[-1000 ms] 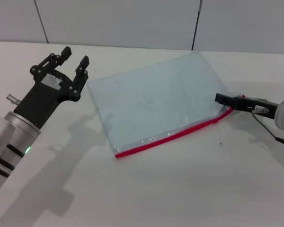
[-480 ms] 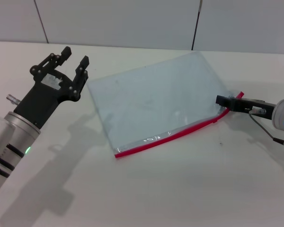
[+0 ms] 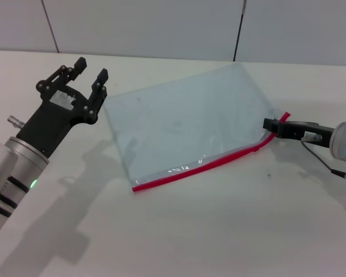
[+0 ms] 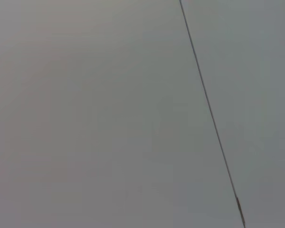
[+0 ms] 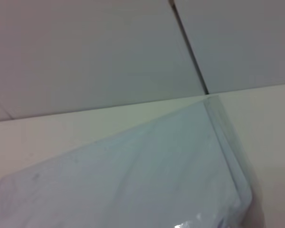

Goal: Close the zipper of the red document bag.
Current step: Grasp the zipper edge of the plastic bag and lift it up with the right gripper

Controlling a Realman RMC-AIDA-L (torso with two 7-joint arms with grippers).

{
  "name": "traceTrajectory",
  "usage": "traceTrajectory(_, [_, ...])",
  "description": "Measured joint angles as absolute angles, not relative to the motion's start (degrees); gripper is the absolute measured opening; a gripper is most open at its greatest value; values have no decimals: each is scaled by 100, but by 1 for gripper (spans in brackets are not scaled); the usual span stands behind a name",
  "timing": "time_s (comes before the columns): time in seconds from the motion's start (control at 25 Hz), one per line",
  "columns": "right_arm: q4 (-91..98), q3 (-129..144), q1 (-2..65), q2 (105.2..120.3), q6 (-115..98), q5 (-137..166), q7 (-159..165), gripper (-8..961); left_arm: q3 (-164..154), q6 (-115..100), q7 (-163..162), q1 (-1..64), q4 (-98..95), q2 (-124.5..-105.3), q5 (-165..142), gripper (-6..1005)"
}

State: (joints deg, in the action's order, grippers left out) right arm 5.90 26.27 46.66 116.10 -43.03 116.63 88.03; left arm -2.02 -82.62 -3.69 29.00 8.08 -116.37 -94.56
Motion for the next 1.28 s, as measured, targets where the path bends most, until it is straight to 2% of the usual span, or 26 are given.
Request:
traceTrajectory(0.32, [613, 2588, 4646, 11628, -4778, 11614, 8557, 143, -217, -8256, -369, 2906, 808, -11637, -9496, 435])
traceTrajectory(0.76, [615, 2583, 4640, 11637, -5089, 11451, 8306, 49, -220, -8212, -369, 2968, 815, -11636, -9702, 435])
traceTrajectory(1.0, [616, 2587, 4645, 11637, -5094, 11445, 8282, 13, -220, -8191, -369, 2985, 817, -11636, -9742, 435])
traceTrajectory(1.28, [599, 2571, 4655, 11637, -5218, 11415, 8225, 14, -248, -8191, -369, 2989, 818, -11637, -9752, 436])
